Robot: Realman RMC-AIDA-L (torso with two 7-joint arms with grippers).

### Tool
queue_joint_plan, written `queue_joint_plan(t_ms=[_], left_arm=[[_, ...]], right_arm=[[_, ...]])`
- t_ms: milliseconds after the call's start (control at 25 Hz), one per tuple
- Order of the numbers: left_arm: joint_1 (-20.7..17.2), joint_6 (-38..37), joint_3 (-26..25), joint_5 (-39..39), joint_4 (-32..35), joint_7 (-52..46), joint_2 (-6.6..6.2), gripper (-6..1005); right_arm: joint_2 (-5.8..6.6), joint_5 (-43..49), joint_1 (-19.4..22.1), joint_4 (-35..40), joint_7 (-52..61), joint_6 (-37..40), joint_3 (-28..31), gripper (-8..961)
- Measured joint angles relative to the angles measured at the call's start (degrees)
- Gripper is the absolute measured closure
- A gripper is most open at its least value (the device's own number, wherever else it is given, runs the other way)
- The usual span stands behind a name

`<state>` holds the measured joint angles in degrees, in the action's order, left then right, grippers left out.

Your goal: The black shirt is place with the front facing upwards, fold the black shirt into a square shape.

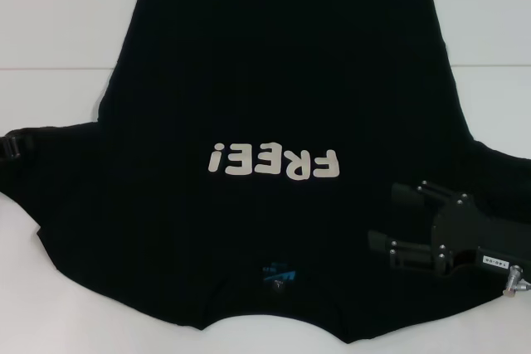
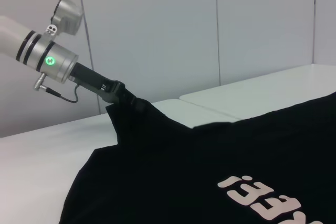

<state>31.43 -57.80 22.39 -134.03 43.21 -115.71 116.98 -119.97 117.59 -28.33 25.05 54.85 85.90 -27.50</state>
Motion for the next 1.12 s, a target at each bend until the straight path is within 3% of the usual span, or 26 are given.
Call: queue_joint_plan(t_ms=[280, 640, 1120], left_arm=[[2.33, -3.36, 0.92, -1.84, 0.01, -3.82, -0.31, 997], [5.88, -9.34, 4.57, -3.31, 0.22, -20.27, -1.52, 996], [9.0, -10.84, 4.53, -2.58, -4.98, -24.7, -1.46, 983]], right_arm=[[0.0, 0.0, 0.06, 0.0, 0.09, 0.23, -0.01, 93], [0.0, 0.01, 0.16, 0.0, 0.09, 0.51, -0.01, 98], [0.0, 0.01, 0.3, 0.0, 0.09, 0.77, -0.16, 105]])
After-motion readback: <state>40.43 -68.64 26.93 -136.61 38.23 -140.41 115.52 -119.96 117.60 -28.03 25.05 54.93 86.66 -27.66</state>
